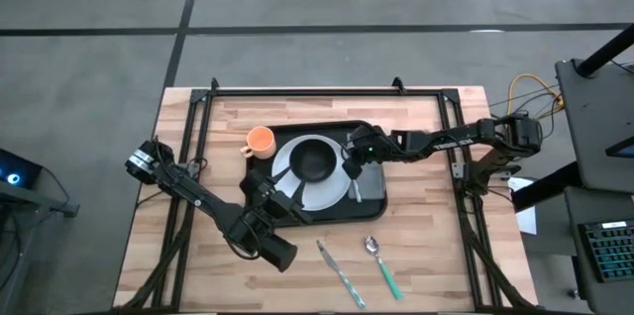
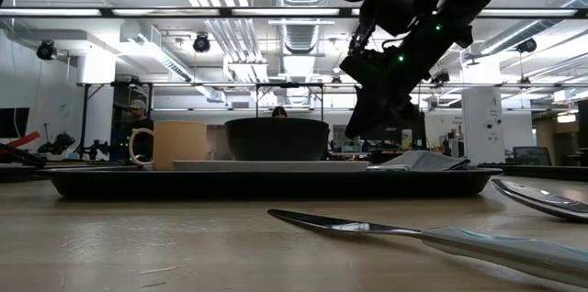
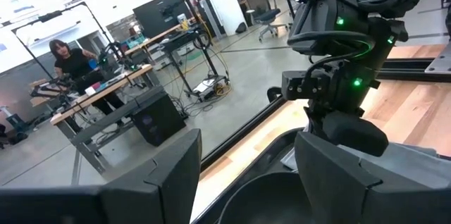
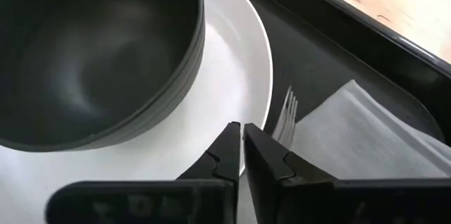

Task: Set up tray
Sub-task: Put the green fork on the gray napkin

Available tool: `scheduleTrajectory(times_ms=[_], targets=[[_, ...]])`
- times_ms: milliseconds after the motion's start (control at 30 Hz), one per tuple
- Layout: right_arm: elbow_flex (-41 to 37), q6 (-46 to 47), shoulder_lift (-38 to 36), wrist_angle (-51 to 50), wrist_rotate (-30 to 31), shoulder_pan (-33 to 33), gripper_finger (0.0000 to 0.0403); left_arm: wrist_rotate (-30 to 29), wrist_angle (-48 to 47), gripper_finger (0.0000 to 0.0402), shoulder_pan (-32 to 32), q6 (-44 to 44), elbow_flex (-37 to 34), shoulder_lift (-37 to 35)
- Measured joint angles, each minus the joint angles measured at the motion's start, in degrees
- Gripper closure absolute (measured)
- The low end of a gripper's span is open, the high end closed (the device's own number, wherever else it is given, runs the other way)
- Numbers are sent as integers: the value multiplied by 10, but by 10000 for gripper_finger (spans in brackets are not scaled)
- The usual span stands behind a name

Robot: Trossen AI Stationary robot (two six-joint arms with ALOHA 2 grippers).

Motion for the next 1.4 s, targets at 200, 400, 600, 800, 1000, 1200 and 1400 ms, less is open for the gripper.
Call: scheduleTrajectory(times_ms=[200, 400, 600, 800, 1000, 1200, 1400], targets=[[0, 9, 0, 3, -1, 3, 394, 0, 0, 194, 0, 0, 0, 0], [0, 11, 24, 20, -5, 6, 394, 0, 1, 194, 0, 0, 0, 0], [17, -2, 65, 17, -10, 4, 394, 0, 2, 194, 0, 0, 0, 0], [26, -7, 61, 10, -10, 1, 395, 0, 2, 194, -3, 0, 0, -1], [26, -9, 68, 5, -10, -4, 395, 0, 2, 194, -4, 0, 0, -2], [26, -11, 75, 3, -8, -9, 395, 0, 2, 194, -4, 0, 0, -4], [26, -11, 75, -6, 7, -11, 395, 0, 2, 194, -5, 2, 0, -4]])
